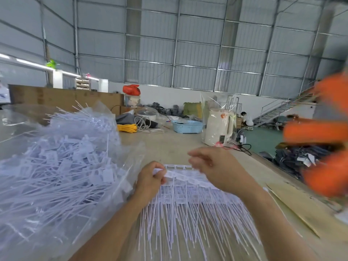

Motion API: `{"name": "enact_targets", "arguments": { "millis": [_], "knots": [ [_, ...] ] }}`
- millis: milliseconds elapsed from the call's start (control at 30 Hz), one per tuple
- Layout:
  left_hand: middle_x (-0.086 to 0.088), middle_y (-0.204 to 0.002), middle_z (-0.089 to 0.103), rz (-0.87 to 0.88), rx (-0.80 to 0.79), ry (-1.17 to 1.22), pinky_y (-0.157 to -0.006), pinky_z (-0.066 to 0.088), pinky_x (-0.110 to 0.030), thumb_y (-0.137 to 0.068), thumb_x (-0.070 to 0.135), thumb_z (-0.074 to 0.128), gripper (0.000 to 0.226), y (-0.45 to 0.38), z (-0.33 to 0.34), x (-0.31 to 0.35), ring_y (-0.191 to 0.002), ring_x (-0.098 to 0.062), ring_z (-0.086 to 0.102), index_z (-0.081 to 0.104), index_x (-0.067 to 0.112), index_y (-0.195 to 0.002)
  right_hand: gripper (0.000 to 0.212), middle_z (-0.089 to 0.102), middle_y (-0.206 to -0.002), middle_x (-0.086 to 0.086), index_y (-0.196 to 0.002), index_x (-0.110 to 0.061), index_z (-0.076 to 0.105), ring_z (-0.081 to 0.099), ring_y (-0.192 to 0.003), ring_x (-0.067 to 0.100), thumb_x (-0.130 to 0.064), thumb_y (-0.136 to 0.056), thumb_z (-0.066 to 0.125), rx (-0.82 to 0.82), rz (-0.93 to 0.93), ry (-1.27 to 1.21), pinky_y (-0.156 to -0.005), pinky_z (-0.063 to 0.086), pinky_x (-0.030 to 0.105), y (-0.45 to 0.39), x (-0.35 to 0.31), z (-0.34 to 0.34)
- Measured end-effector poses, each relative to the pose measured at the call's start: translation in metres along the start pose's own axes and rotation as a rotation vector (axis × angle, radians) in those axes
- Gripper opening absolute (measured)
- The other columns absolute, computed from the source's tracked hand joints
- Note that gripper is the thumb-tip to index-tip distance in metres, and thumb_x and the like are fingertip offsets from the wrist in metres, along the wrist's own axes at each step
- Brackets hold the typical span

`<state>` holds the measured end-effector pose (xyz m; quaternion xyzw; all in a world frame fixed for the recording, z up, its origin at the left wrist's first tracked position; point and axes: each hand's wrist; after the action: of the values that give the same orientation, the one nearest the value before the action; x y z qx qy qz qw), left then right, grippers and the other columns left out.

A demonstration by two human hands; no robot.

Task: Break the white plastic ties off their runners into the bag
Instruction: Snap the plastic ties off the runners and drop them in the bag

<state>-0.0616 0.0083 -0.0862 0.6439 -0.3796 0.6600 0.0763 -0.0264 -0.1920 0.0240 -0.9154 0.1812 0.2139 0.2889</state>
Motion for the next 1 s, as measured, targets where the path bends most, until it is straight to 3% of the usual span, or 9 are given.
{"name": "enact_targets", "arguments": {
  "millis": [100, 167, 233, 367, 500, 567, 633, 733, 1000],
  "knots": [
    [0.002, -0.052, 0.058, 0.038, -0.047, 0.095, -0.051, 0.046, -0.017, -0.093, -0.002, 0.053, 0.023, -0.001, -0.002, 0.002, -0.045, -0.006, 0.054, 0.057, 0.011, -0.075, 0.04, 0.059, -0.127, 0.008, -0.128, -0.008, 0.054, 0.055, -0.113, 0.019, -0.033, -0.098, 0.045, -0.097, 0.027, 0.109, -0.096, 0.038, 0.026, -0.038, 0.02, 0.042],
    [0.003, -0.047, 0.058, 0.049, -0.051, 0.079, -0.051, 0.045, -0.017, -0.093, 0.0, 0.054, 0.02, -0.002, -0.003, 0.001, -0.044, -0.006, 0.053, 0.059, 0.009, -0.076, 0.034, 0.067, -0.102, 0.009, -0.108, -0.005, 0.065, 0.06, -0.093, 0.015, -0.031, -0.098, 0.046, -0.182, 0.035, 0.016, -0.085, 0.042, 0.031, -0.046, 0.036, 0.073],
    [0.003, -0.046, 0.059, 0.033, -0.029, 0.097, -0.049, 0.044, -0.017, -0.092, 0.001, 0.056, 0.019, -0.002, -0.001, -0.001, -0.043, -0.006, 0.052, 0.06, 0.008, -0.075, 0.028, 0.057, -0.067, -0.005, -0.083, -0.006, 0.067, 0.05, -0.061, -0.002, -0.025, -0.096, 0.051, -0.155, 0.018, -0.086, -0.064, 0.039, 0.02, -0.05, 0.052, 0.095],
    [-0.003, -0.056, 0.064, -0.109, -0.048, 0.127, -0.043, 0.041, -0.017, -0.092, 0.019, 0.061, 0.02, -0.001, 0.0, -0.004, -0.043, -0.007, 0.055, 0.068, 0.005, -0.08, 0.024, 0.047, -0.06, -0.006, -0.07, -0.012, 0.061, 0.04, -0.055, 0.007, -0.023, -0.092, 0.058, 0.038, 0.005, -0.033, -0.053, 0.028, 0.019, -0.053, 0.069, 0.111],
    [0.004, -0.043, 0.051, -0.15, -0.071, 0.115, -0.038, 0.036, -0.017, -0.09, 0.035, 0.062, 0.033, 0.003, 0.001, 0.001, -0.037, -0.011, 0.051, 0.062, 0.011, -0.067, 0.041, 0.038, -0.053, -0.006, -0.055, -0.026, 0.039, 0.038, -0.051, 0.004, -0.022, -0.091, 0.058, 0.105, 0.025, -0.072, -0.053, 0.029, 0.019, -0.049, 0.068, 0.114],
    [0.0, -0.042, 0.05, -0.125, -0.043, 0.106, -0.038, 0.035, -0.02, -0.089, 0.036, 0.063, 0.04, 0.004, 0.001, 0.007, -0.036, -0.016, 0.047, 0.057, 0.017, -0.054, 0.036, 0.045, -0.057, -0.006, -0.059, -0.03, 0.045, 0.044, -0.058, 0.008, -0.022, -0.093, 0.055, 0.091, 0.007, -0.095, -0.06, 0.035, 0.025, -0.047, 0.066, 0.112],
    [-0.002, -0.042, 0.049, -0.115, -0.021, 0.095, -0.037, 0.034, -0.02, -0.087, 0.036, 0.065, 0.045, 0.004, 0.002, 0.01, -0.034, -0.018, 0.045, 0.052, 0.018, -0.049, 0.017, 0.062, -0.076, 0.0, -0.086, -0.024, 0.064, 0.056, -0.075, 0.019, -0.025, -0.096, 0.05, 0.022, -0.017, -0.079, -0.072, 0.043, 0.033, -0.044, 0.064, 0.109],
    [-0.002, -0.038, 0.047, -0.079, -0.001, 0.027, -0.038, 0.032, -0.02, -0.087, 0.031, 0.067, 0.047, 0.004, 0.001, 0.01, -0.031, -0.018, 0.043, 0.046, 0.015, -0.049, 0.028, 0.067, -0.099, 0.013, -0.118, -0.012, 0.059, 0.059, -0.093, 0.029, -0.024, -0.1, 0.042, -0.077, -0.064, 0.022, -0.078, 0.046, 0.037, -0.042, 0.062, 0.109],
    [-0.003, -0.036, 0.046, -0.132, -0.014, -0.172, -0.037, 0.031, -0.02, -0.09, 0.026, 0.063, 0.043, -0.005, 0.0, 0.01, -0.027, -0.015, 0.04, 0.047, 0.012, -0.052, 0.019, 0.069, -0.095, 0.011, -0.096, -0.014, 0.069, 0.061, -0.09, 0.028, -0.024, -0.093, 0.052, 0.042, -0.025, 0.024, -0.067, 0.038, 0.026, -0.039, 0.061, 0.114]
  ]
}}
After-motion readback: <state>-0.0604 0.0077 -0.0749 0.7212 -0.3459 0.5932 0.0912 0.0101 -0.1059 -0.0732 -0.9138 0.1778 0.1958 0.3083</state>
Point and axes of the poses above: each hand's wrist, its own y-axis away from the middle knuckle, its own z-axis out of the palm, x = y × z
